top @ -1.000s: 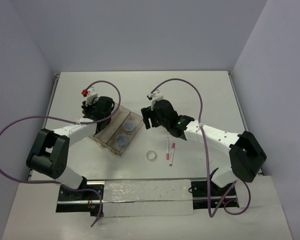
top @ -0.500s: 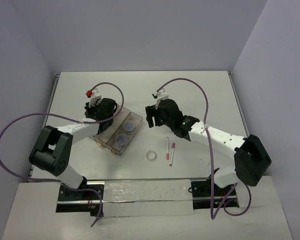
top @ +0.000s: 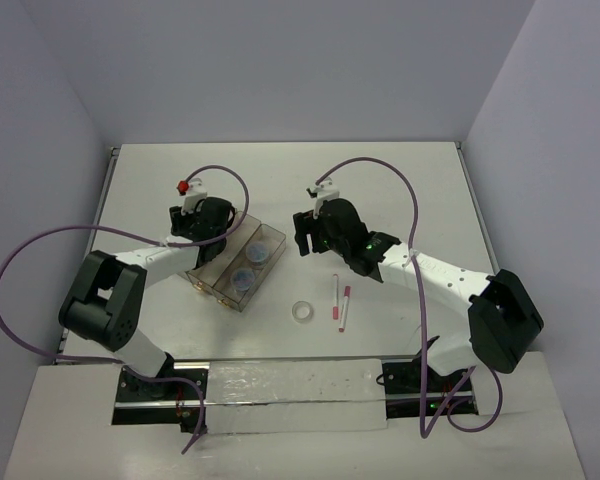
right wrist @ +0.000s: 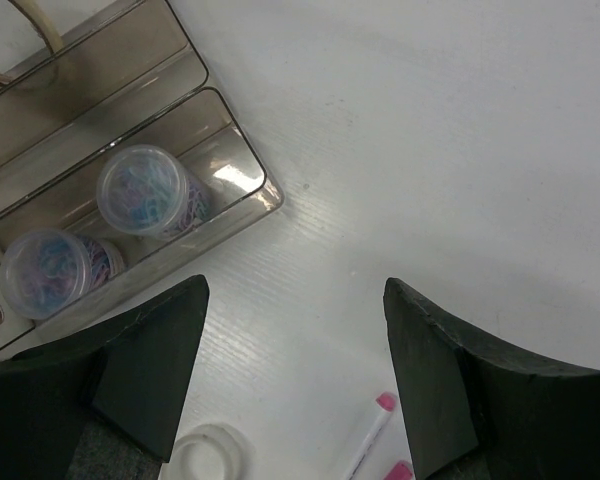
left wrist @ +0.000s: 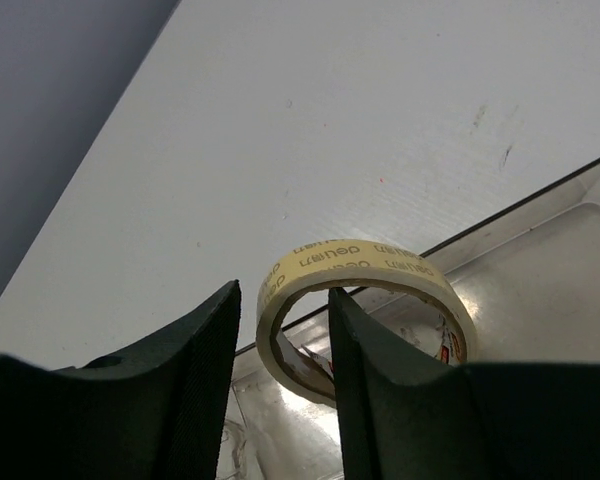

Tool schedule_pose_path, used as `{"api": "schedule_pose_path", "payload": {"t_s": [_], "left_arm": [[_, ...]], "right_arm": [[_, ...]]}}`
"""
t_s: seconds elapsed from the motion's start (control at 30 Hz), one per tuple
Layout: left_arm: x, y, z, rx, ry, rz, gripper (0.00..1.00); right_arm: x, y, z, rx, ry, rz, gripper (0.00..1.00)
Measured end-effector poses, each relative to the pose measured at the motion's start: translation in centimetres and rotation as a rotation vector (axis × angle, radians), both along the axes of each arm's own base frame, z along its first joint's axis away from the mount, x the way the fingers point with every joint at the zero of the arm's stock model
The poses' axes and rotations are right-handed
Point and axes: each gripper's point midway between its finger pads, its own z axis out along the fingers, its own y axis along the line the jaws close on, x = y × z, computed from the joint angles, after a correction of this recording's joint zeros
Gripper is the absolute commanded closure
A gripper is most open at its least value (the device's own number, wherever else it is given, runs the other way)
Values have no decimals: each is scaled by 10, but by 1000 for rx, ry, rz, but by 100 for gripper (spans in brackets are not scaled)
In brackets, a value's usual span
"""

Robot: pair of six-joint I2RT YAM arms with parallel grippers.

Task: Sort the stationery into containers
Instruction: Place the stationery in the storage box.

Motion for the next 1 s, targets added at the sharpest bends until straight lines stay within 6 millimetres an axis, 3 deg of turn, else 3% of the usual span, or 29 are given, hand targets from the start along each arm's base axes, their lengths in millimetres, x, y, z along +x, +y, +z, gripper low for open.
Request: {"api": "schedule_pose_path", "payload": {"t_s": [0.13, 0.27, 0.4, 0.57, 0.83, 0.9, 1.0], "left_arm": [[-3, -3, -1, -13, 29, -26, 63], [-3, -12, 13, -60, 23, -100, 82], [0, -20, 34, -100, -18, -163, 82], [8, -21, 31, -87, 31, -194, 62], [53, -7, 42, -112, 203, -395, 70], [54, 3, 45, -138, 216, -438, 74], [40, 7, 45, -149, 241, -507, 74]], "right_arm": [[0, 0, 0, 1, 1, 1, 23], [0, 0, 0, 2, 2, 1, 23], [0, -1, 0, 2, 3, 1, 23], [1, -1, 0, 4, 2, 0, 23], [-2, -5, 1, 9, 0, 0, 23], [-4, -6, 0, 7, 2, 0, 23], [-5, -8, -2, 4, 5, 0, 23]]}}
